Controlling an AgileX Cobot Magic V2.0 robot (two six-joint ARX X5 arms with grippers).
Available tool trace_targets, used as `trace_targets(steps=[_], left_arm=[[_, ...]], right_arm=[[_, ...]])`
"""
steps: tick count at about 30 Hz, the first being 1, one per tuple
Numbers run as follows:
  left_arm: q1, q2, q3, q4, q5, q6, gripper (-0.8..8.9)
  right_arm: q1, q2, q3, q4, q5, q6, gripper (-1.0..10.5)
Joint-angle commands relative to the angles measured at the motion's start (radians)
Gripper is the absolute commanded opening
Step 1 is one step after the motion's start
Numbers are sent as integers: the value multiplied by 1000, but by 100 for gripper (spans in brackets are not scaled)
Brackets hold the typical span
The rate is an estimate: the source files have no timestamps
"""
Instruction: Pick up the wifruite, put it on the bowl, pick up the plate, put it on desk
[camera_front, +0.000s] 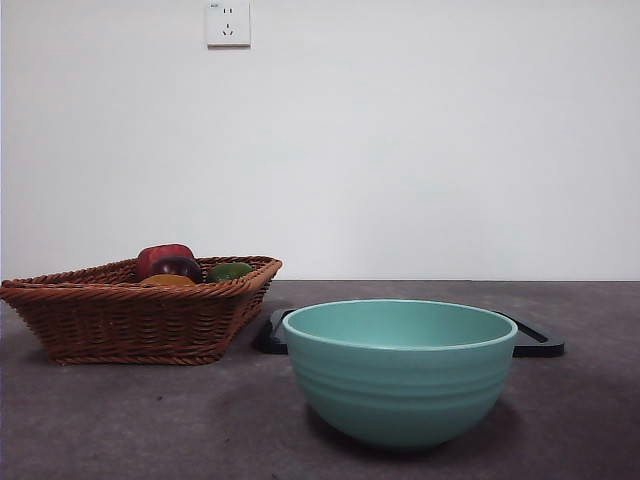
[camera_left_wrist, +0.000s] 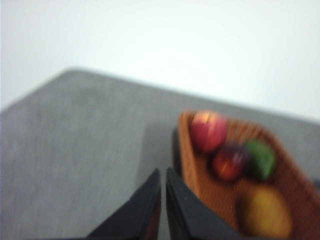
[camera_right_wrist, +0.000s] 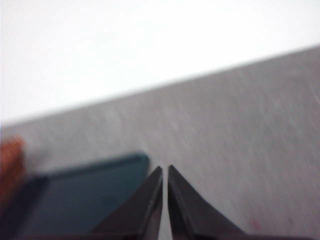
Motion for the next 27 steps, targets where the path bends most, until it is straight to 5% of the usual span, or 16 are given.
trace_targets(steps=[1, 9, 17, 27], left_arm=[[-1, 27, 80, 14, -8, -23, 15], [-9, 188, 341, -3, 72, -34, 15], [-87, 403, 618, -137, 139, -24, 15], [-177, 600, 838, -283, 314, 1, 15]], right_arm=[[13, 17, 84, 16, 5, 70, 10], [37, 171, 383, -129, -16, 94, 10], [43, 389, 660, -296, -171, 81, 10], [80, 536, 843, -457, -344, -52, 10]])
